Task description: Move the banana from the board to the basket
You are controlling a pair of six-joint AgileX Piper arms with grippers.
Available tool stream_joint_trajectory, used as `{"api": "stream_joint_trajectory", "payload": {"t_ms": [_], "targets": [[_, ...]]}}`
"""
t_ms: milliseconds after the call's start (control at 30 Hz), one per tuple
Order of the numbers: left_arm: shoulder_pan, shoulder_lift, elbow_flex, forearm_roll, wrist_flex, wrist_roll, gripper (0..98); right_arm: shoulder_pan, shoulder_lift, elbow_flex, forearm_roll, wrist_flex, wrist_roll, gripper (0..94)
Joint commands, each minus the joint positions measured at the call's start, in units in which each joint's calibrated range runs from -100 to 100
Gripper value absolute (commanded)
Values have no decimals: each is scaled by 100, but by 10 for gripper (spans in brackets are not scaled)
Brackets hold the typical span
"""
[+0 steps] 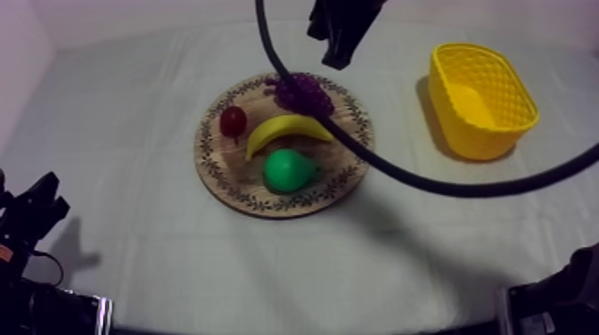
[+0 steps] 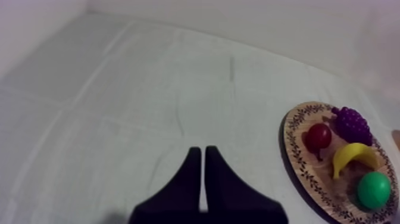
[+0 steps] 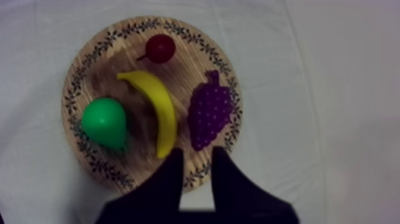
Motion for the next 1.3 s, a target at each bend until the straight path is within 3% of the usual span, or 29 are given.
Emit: {"api": "stream_joint_trajectory", "payload": {"t_ms": [0,133,267,700,1267], "targets": [[-1,0,-4,0,0,0,0,-5,12,-14,1,20,3,349],[-1,0,-4,0,0,0,0,-18,69,-32,17,95,59,493],[-1,0,-4,0,0,0,0,-35,141,-40,38,145,88,545],[-1,0,-4,0,0,0,0,-130,715,-92,-31,121,121,509],[-1,0,-4,0,0,0,0,-160,2616,-713,-17,-169,225,491]]}}
